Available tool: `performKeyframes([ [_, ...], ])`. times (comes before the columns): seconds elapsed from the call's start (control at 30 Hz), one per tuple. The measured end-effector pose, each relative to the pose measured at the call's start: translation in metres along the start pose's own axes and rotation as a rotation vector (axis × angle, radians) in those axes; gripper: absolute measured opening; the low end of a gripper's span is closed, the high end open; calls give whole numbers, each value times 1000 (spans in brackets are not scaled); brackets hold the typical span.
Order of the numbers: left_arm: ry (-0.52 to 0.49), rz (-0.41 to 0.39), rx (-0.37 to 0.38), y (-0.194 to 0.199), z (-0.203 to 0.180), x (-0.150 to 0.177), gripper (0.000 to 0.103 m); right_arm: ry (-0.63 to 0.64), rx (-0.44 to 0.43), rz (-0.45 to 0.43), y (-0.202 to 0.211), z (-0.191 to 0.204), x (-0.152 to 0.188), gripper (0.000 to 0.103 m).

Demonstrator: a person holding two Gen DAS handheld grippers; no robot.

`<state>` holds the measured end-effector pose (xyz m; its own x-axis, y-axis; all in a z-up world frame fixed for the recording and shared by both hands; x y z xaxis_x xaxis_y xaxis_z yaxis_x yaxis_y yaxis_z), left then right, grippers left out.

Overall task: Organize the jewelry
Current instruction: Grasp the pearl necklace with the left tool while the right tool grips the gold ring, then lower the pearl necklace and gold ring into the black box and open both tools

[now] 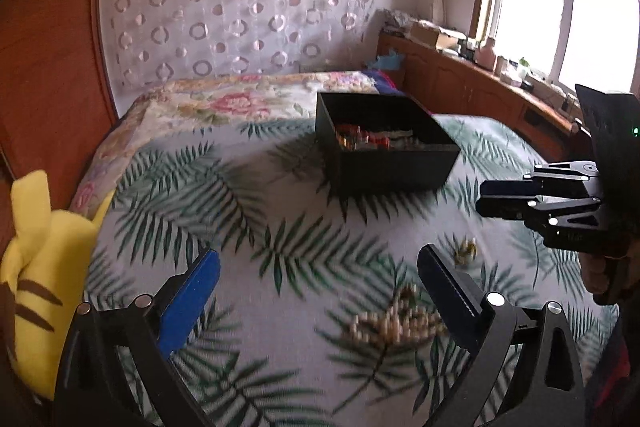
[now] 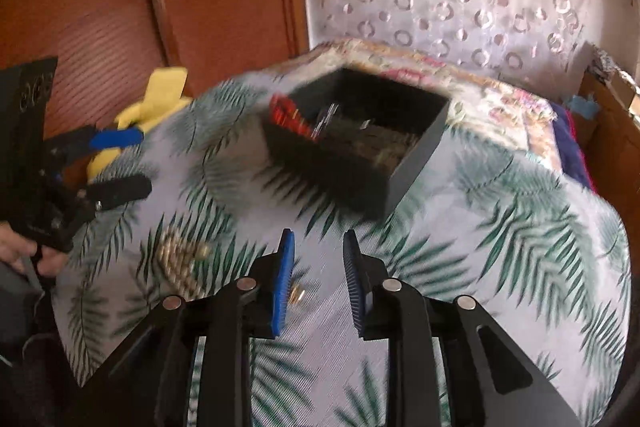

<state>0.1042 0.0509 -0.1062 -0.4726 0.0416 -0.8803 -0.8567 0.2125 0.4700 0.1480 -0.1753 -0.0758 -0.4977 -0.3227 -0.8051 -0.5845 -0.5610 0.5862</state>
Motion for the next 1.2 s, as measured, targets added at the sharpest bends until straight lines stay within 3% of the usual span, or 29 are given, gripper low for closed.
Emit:
performKeyframes([
  [0.2, -19, 53, 35, 4, -5, 16, 95, 26, 17, 72, -16, 9, 13, 27],
  [0.3, -38, 83, 65, 2, -15, 23, 78, 28, 24, 89, -19, 12, 17, 26],
  [0.4, -51, 110, 97, -4, -23, 25, 60, 46, 29, 93, -19, 15, 16, 13],
  [0.7, -104, 161, 115, -19, -40, 31, 32, 64, 34, 57, -5, 9, 12, 11],
  [0.77, -104, 160, 133, -19, -42, 31, 16, 57, 37, 49, -2, 7, 11, 11],
  [0.8, -105, 158, 145, -19, -43, 31, 12, 54, 37, 46, -1, 6, 11, 11],
  [1.03, -94, 133, 155, -14, -44, 31, 8, 52, 34, 21, 9, 6, 6, 11],
  [1.2, -50, 59, 168, -2, -41, 8, 7, 48, 34, -32, 23, 5, -11, 11],
])
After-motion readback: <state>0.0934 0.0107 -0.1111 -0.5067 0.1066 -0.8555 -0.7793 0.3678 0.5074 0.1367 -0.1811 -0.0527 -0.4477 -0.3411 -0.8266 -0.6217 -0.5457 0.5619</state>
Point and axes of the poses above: each gripper's, at about its wrist camera, not at the fingertips, and y roughly against the way its jaws point, z to its left, x to its underside, the point moved 1 cm from there along -y, roughly the way its jaws point, and after that the axes turned 13 degrees about -z, right-handed, at the moved point
